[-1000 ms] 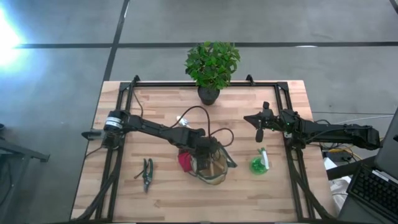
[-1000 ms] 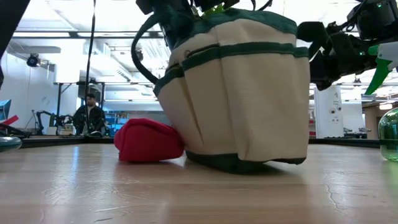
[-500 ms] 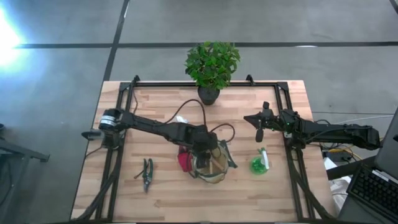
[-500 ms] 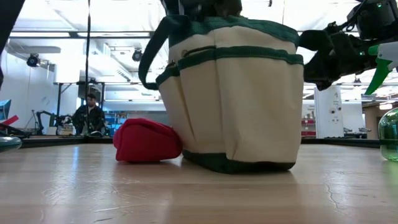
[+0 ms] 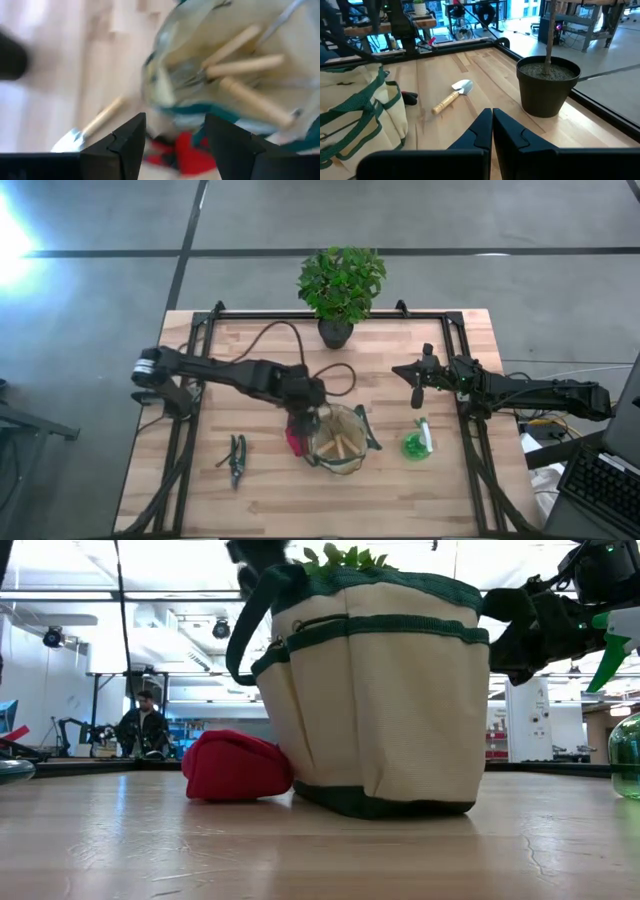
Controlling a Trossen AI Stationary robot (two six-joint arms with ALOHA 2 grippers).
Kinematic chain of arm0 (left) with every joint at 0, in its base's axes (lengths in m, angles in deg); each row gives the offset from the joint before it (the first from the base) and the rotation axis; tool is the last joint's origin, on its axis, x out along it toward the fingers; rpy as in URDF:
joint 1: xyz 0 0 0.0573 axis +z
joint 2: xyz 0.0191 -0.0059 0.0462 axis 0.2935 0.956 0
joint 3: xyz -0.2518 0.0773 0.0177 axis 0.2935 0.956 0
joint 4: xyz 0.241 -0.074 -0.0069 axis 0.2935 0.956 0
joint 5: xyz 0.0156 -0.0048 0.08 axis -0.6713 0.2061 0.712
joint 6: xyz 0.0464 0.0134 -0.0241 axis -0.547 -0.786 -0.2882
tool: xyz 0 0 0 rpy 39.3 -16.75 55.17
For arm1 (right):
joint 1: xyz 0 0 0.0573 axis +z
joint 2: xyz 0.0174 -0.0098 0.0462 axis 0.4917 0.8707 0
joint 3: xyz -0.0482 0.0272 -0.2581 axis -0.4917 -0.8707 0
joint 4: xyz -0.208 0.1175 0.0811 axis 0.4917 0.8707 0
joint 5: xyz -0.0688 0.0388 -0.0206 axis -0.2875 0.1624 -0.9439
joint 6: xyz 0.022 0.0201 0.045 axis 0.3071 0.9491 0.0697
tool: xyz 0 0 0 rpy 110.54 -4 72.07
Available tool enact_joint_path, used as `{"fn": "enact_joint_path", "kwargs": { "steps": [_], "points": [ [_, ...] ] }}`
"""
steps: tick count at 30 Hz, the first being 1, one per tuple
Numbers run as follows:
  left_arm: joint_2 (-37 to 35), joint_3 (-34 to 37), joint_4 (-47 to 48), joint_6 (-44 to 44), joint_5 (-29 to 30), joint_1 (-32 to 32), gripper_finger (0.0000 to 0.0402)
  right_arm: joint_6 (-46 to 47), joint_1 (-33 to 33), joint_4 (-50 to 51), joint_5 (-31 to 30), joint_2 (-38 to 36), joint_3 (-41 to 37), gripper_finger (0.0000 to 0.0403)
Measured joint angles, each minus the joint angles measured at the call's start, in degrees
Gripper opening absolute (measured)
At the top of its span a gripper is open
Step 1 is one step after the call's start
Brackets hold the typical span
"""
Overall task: Pick & Place Garden tools in Gardening bag
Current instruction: Put the green spray bottle into the gardening bag
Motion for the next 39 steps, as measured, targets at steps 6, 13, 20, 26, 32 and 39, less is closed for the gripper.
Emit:
{"fn": "enact_joint_path", "kwargs": {
  "steps": [6, 13, 20, 26, 32, 39],
  "points": [
    [-6.48, 1.26, 8.8, -0.18, 11.22, 0.07, 0.0204, 0.08, 0.01, 0.0, 0.01, 0.0, 0.0, 0.0008],
    [-14.08, 7.58, 7.23, -11.17, 13.54, 1.3, 0.0185, -0.03, 0.0, 0.0, 0.01, 0.0, 0.0, 0.0008],
    [-18.96, 22.18, -5.77, -24.42, 13.4, 6.21, 0.0156, 0.03, 0.0, 0.0, 0.01, 0.0, 0.0, 0.0008],
    [-19.09, 38.02, -20.17, -33.85, 22.84, 10.74, 0.0149, 0.02, 0.0, 0.0, 0.0, 0.0, 0.0, 0.0008],
    [-18.03, 49.27, -32.78, -42.88, 28.35, 11.56, 0.0149, -0.03, 0.0, 0.0, 0.01, 0.0, 0.0, 0.0008],
    [-17.62, 54.65, -38.39, -41.57, 25.99, 10.86, 0.0149, -0.05, 0.0, 0.0, -0.01, 0.0, 0.0, 0.0008]
  ]
}}
